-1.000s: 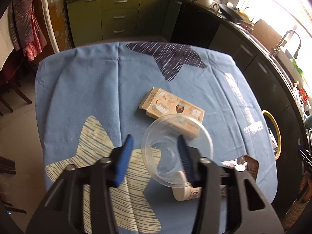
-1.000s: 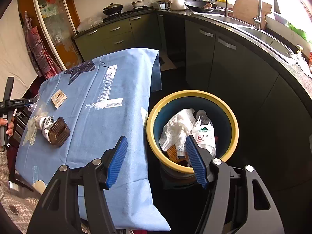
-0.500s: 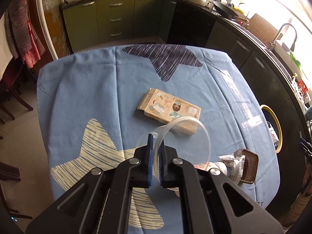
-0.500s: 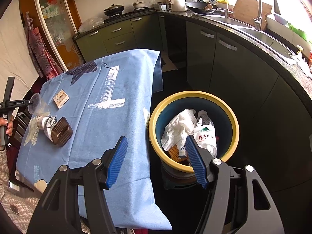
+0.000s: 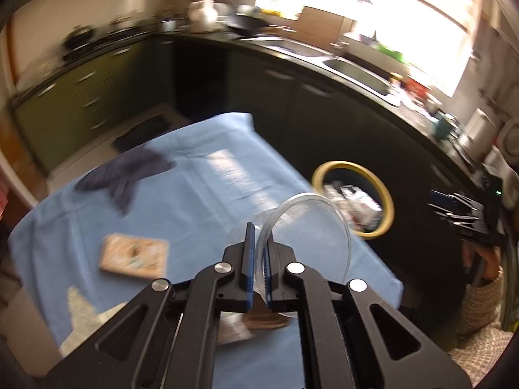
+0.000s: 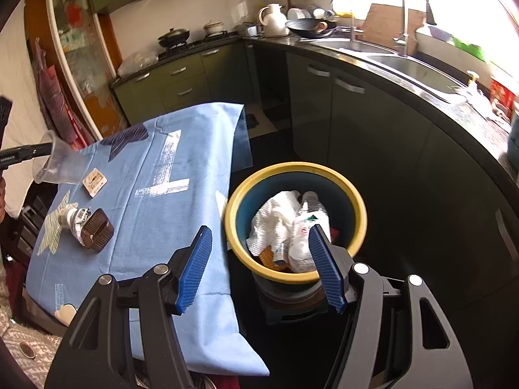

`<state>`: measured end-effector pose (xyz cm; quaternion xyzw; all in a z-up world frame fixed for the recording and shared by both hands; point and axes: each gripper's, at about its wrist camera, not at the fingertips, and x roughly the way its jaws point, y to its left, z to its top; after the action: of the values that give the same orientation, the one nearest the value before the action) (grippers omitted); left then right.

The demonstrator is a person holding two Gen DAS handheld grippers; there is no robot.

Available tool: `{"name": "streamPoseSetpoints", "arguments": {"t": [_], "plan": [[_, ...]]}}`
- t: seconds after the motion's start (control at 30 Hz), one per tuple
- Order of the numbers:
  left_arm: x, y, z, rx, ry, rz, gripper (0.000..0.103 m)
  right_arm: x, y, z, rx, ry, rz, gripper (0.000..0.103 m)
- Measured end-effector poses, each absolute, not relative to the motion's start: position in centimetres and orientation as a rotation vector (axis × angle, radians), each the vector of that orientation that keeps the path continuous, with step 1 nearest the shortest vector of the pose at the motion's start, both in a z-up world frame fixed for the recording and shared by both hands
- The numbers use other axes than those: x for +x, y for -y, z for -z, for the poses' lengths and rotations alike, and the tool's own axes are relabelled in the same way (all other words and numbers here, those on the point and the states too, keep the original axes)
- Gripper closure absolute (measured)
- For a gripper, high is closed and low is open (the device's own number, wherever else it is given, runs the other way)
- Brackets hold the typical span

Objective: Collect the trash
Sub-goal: 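Carry the clear bowl over the bin and drop it with the left gripper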

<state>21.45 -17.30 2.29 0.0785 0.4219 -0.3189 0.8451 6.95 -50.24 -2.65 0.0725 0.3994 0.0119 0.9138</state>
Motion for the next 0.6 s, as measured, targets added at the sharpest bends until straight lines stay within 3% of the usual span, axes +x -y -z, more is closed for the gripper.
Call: {"name": "streamPoseSetpoints", "arguments": {"t": [0.3,0.5,0.53,0.6], "plan": [[22.8,36.6,0.7,0.273,-0.931,0.92,0.098,2.6,54.5,3.0,0.22,-0.795,0.045,0.041],[26.5,43.9,5.5,0.227,-1.045,0.916,0.098,0.5,57.3,4.4,0.274,-0.812,0.083,0.041],[27.0,44.3,6.0,0.223,-1.055,0.902,0.093,0.3,57.7,4.7,0.282,-0.817,0.086,0.041],[27.9,44.9,6.6,0.214,-1.07,0.876,0.066,0.1,58.1,5.2,0.293,-0.826,0.089,0.04]]}}
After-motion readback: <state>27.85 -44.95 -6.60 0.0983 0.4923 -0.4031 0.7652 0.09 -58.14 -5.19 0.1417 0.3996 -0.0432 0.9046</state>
